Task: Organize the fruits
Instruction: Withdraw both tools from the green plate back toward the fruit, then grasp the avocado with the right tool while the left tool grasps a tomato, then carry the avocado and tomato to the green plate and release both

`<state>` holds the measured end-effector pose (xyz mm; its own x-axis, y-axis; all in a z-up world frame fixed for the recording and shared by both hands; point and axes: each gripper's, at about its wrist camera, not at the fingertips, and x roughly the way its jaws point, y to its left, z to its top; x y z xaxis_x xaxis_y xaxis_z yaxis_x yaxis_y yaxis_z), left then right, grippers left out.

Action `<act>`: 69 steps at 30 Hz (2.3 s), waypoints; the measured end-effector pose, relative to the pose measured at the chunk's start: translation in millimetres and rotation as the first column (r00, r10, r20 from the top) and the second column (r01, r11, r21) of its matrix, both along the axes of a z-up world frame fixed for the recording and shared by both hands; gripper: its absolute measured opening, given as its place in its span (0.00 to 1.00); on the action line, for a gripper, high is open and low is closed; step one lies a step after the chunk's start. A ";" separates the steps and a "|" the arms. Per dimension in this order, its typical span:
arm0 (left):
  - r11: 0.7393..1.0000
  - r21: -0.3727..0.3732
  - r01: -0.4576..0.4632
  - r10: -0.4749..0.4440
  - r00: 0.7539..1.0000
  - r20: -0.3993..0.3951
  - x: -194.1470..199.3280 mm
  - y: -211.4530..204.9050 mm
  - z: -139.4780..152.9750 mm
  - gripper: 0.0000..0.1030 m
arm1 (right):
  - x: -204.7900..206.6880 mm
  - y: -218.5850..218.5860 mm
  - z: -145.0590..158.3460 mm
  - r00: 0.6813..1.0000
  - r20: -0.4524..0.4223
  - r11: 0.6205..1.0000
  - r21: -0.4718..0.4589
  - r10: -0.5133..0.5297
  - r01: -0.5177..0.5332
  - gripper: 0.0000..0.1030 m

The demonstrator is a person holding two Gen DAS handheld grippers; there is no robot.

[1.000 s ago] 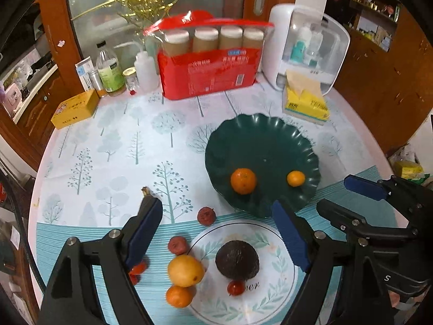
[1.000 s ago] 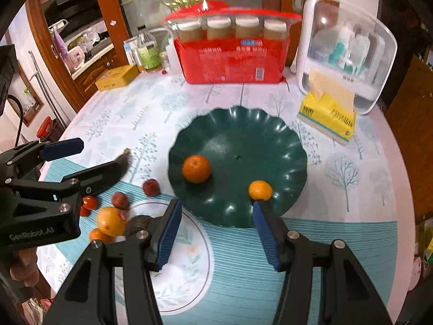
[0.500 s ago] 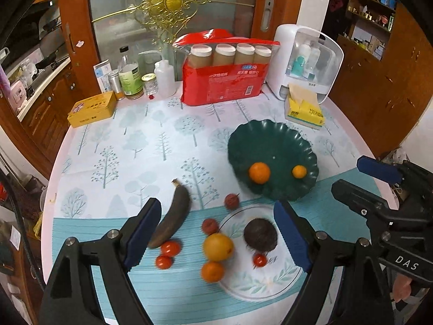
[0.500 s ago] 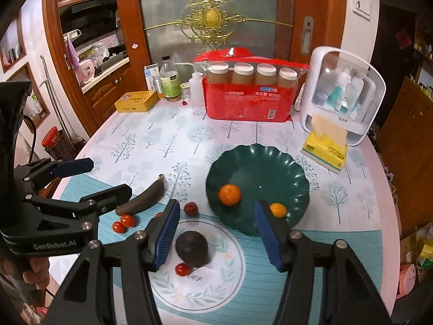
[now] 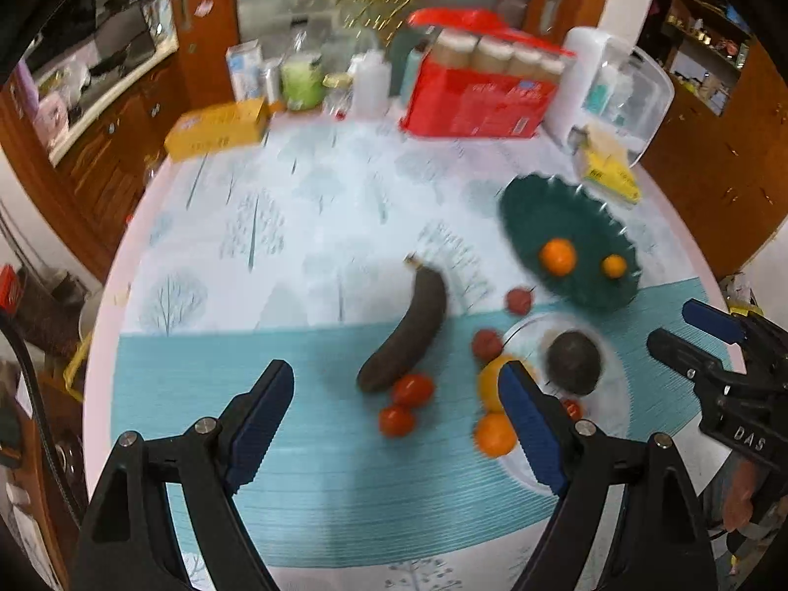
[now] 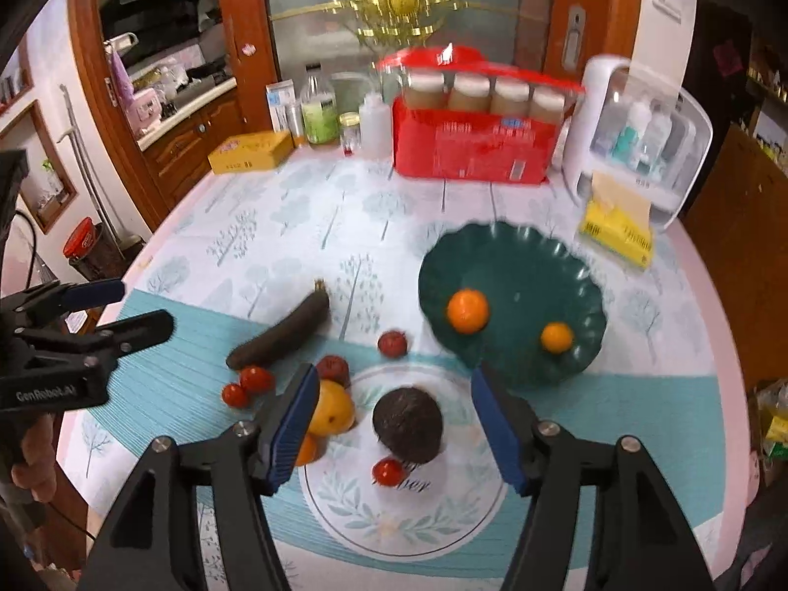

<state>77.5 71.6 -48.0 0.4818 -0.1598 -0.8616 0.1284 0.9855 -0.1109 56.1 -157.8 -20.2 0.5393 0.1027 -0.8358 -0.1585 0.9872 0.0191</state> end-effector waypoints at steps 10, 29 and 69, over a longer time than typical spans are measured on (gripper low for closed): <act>0.999 -0.046 0.003 -0.008 0.994 -0.112 -3.0 -2.0 -84.8 0.80 | 6.8 0.7 -72.9 0.995 -0.090 0.999 -0.027 -0.046 0.044 0.63; 0.997 -0.059 -0.059 0.049 0.988 -0.148 12.2 -14.0 -129.8 0.45 | 24.8 -10.8 -116.3 0.992 -0.124 1.000 0.011 -0.009 0.010 0.63; 0.994 -0.107 -0.031 0.030 0.999 -0.014 4.9 -56.2 -27.8 0.27 | 16.5 -38.0 -79.8 0.995 -0.090 0.996 0.082 0.048 -0.041 0.59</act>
